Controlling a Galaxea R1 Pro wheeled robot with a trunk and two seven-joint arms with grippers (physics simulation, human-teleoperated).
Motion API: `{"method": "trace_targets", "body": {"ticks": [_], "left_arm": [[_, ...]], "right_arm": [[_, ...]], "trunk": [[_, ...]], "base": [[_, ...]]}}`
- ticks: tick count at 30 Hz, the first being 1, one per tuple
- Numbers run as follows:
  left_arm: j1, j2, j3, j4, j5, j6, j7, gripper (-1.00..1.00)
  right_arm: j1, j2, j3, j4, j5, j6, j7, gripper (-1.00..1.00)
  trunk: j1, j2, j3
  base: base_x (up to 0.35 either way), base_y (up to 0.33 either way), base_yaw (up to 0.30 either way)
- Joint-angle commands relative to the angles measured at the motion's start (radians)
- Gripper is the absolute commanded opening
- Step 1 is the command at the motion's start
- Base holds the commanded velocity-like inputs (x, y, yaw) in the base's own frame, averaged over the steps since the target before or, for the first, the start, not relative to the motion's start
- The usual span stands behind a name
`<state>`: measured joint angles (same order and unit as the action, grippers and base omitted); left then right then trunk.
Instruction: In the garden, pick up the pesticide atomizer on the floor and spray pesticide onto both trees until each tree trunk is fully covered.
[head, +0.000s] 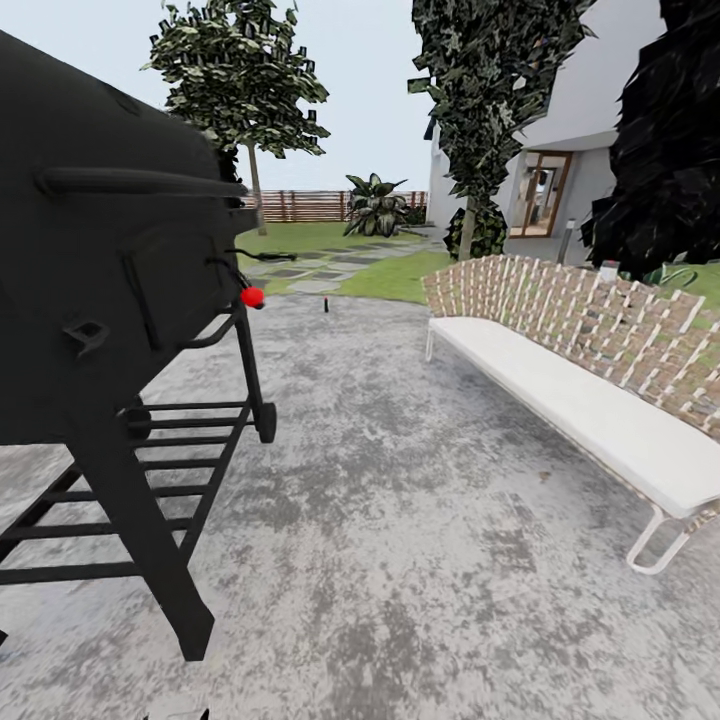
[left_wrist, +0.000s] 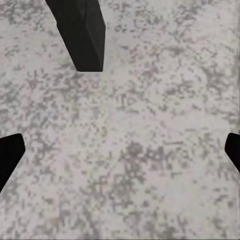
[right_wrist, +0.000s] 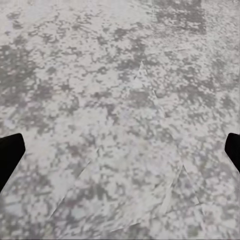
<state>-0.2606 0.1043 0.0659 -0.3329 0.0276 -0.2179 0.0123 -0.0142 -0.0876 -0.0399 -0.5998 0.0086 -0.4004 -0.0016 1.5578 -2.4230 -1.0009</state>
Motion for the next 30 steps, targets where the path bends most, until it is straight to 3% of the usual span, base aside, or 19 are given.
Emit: {"method": "trace_targets", "body": {"ticks": [1,30], "left_arm": [[0.000,0.000,0.000,0.000,0.000,0.000,0.000,1.00],[0.000,0.005,0.000,0.000,0.000,0.002,0.000,1.00]], "right_arm": [[0.000,0.000,0.000,0.000,0.000,0.000,0.000,1.00],[0.000,0.000,0.000,0.000,0.001,0.000,-0.001,1.00]], "trunk": [[0.000,0.000,0.000],[0.000,0.000,0.000]], "base": [[0.329,-0.138,0.000],[0.305,-0.193,0.019]]}}
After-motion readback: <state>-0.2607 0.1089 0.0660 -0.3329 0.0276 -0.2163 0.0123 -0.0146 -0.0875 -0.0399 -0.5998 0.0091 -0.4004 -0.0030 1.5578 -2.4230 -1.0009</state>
